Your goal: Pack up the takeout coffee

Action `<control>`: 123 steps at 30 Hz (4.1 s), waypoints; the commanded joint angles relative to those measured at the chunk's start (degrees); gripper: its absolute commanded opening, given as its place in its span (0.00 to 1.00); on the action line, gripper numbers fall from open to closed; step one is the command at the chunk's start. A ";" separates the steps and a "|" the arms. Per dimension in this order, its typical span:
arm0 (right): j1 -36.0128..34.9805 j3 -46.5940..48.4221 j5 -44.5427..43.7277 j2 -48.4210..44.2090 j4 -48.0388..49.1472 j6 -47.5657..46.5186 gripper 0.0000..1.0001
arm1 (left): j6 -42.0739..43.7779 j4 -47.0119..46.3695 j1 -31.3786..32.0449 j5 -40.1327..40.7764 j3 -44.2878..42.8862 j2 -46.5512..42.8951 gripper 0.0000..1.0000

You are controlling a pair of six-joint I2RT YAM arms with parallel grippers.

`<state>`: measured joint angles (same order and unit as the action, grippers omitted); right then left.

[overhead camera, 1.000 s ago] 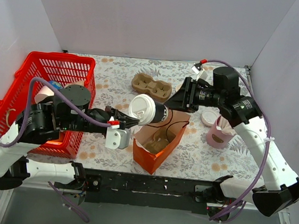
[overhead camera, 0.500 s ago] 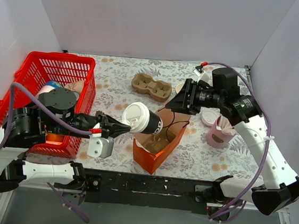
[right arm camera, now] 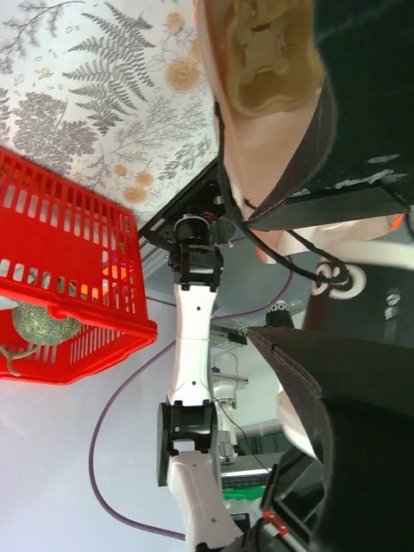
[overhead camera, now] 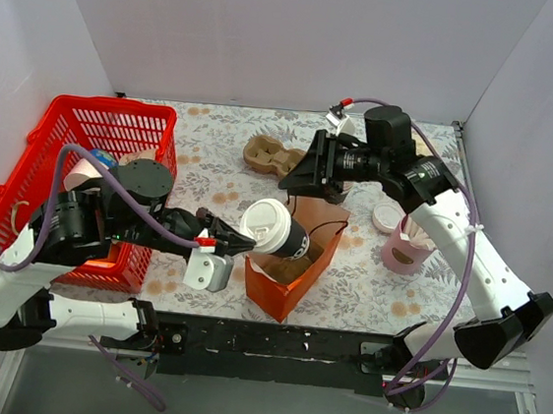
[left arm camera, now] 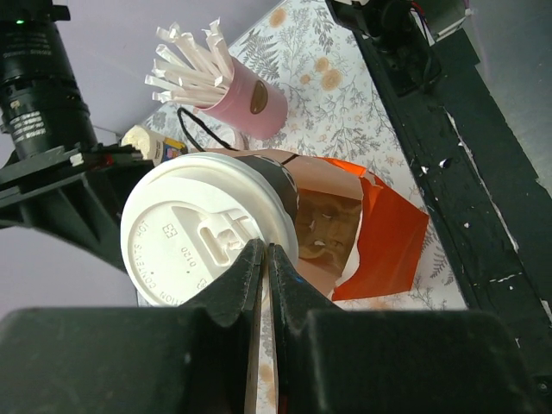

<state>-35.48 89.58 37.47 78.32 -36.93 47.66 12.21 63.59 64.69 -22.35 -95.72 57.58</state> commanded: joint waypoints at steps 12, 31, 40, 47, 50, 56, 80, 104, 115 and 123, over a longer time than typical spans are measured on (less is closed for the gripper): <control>-3.89 7.70 -12.50 7.20 3.36 -2.30 0.58 | -1.13 -3.30 0.26 5.03 2.73 1.57 0.00; -3.89 9.82 -12.69 -0.09 -4.11 -7.84 0.69 | -1.57 -7.60 0.27 14.70 8.62 7.72 0.00; -3.19 3.76 -23.13 -12.31 -4.99 -9.60 0.80 | -1.05 -7.35 0.18 13.30 6.69 12.11 0.00; -3.10 2.97 -36.32 -18.64 -10.36 -9.87 0.90 | -0.61 -6.55 0.18 12.59 4.41 16.50 0.00; -3.10 0.69 -36.33 -20.49 -10.53 -9.87 0.91 | -0.69 -6.55 0.26 13.73 3.44 18.44 0.00; -3.10 -1.42 -37.21 -23.74 -10.45 -9.69 0.91 | 0.27 -5.24 0.18 12.07 2.03 20.81 0.00; -0.64 0.68 -29.41 -9.25 -9.48 -17.16 0.84 | 3.17 -1.19 0.26 5.91 2.47 20.03 0.00; 0.94 -2.83 -15.49 -5.99 5.82 -6.88 0.01 | 3.17 -1.37 0.18 5.56 1.15 22.13 0.00; 0.94 -6.79 -12.16 -5.81 8.89 -6.44 0.02 | 1.07 -6.80 0.18 8.98 2.99 22.31 0.00; 1.03 -6.79 -15.58 -9.94 6.52 -6.09 0.45 | 0.19 -10.15 0.18 14.44 6.25 23.80 0.00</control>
<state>-34.68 82.56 22.87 72.07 -32.36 41.47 13.21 56.03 64.73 -10.46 -89.97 80.88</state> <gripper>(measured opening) 0.338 0.030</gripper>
